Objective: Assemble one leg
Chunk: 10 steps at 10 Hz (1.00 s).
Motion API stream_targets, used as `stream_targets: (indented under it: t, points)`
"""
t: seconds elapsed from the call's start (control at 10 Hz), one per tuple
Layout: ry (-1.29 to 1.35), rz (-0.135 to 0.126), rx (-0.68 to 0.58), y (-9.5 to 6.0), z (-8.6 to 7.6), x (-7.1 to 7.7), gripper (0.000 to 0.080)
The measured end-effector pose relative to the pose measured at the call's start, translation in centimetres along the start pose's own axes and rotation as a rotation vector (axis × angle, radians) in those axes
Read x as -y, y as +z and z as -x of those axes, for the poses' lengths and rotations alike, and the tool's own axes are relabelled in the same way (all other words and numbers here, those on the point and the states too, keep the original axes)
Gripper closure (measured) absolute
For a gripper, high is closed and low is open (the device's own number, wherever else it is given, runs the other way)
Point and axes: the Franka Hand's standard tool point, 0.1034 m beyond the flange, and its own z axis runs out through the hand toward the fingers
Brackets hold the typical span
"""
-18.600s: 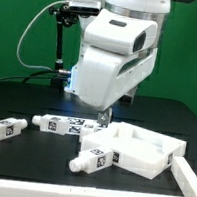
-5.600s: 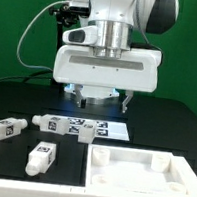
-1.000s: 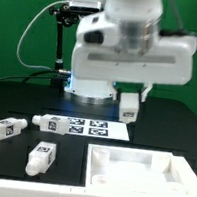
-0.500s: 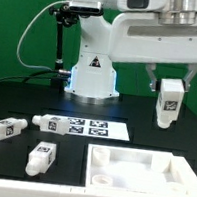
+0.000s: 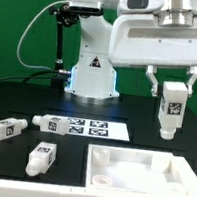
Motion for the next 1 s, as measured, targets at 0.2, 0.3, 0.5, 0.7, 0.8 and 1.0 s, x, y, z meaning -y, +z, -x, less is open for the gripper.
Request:
stream_targets:
  t: [0.2,0.3,0.5,0.7,0.8,1.0]
  points:
    - [-0.040,0.028,-0.149,2.3,-0.5,-1.4,0.0515]
    - [-0.039,0.031,-0.203,2.1,-0.5,-1.8,0.0515]
    - [-0.039,0.030,-0.179,2.2,-0.2,-1.7,0.0515]
    - [-0.023,0.025,-0.140,3.0,0.4,-0.6,0.0515]
    - [-0.014,0.022,-0.107,3.9,0.3,0.1,0.0515]
    - [0.007,0.020,-0.078,5.0,0.3,0.6,0.0515]
